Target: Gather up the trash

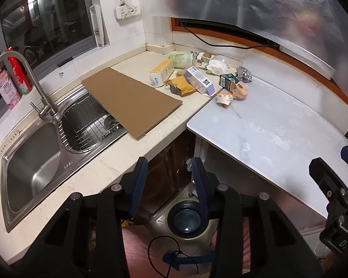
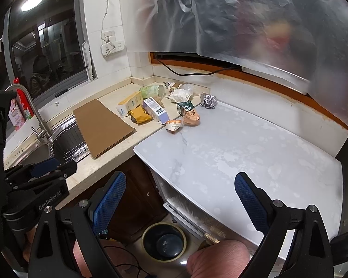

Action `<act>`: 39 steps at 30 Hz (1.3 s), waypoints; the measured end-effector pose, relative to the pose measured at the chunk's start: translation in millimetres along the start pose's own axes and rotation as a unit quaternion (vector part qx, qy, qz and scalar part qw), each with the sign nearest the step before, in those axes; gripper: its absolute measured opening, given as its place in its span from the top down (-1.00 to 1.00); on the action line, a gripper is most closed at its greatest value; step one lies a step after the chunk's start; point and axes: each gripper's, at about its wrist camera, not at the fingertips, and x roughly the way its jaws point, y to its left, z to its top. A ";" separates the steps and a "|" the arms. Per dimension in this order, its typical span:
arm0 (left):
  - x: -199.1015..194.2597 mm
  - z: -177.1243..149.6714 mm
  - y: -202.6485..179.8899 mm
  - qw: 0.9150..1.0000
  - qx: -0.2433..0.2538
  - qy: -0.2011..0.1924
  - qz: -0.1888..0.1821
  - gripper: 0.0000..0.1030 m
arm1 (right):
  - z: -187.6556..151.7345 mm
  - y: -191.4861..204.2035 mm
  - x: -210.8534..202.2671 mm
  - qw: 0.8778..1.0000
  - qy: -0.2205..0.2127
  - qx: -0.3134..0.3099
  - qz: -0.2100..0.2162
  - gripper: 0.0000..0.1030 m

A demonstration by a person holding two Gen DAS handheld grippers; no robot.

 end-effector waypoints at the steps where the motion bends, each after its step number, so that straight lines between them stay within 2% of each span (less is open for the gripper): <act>1: 0.1 0.1 0.0 1.000 0.001 0.001 -0.002 0.28 | -0.2 0.4 0.0 1.000 0.001 0.000 0.000 -0.86; 19: 2.5 5.8 -14.2 0.999 0.043 -0.007 -0.023 0.28 | 2.2 -0.6 8.4 1.000 -0.002 -0.007 -0.006 -0.86; 32: 15.1 11.2 -21.4 0.998 0.053 -0.003 -0.036 0.27 | 8.3 -7.0 40.2 1.000 0.012 -0.009 -0.011 -0.86; 39: 38.5 35.4 -15.9 0.994 0.059 0.034 -0.087 0.28 | 25.7 -9.6 66.0 0.999 0.029 -0.016 0.003 -0.86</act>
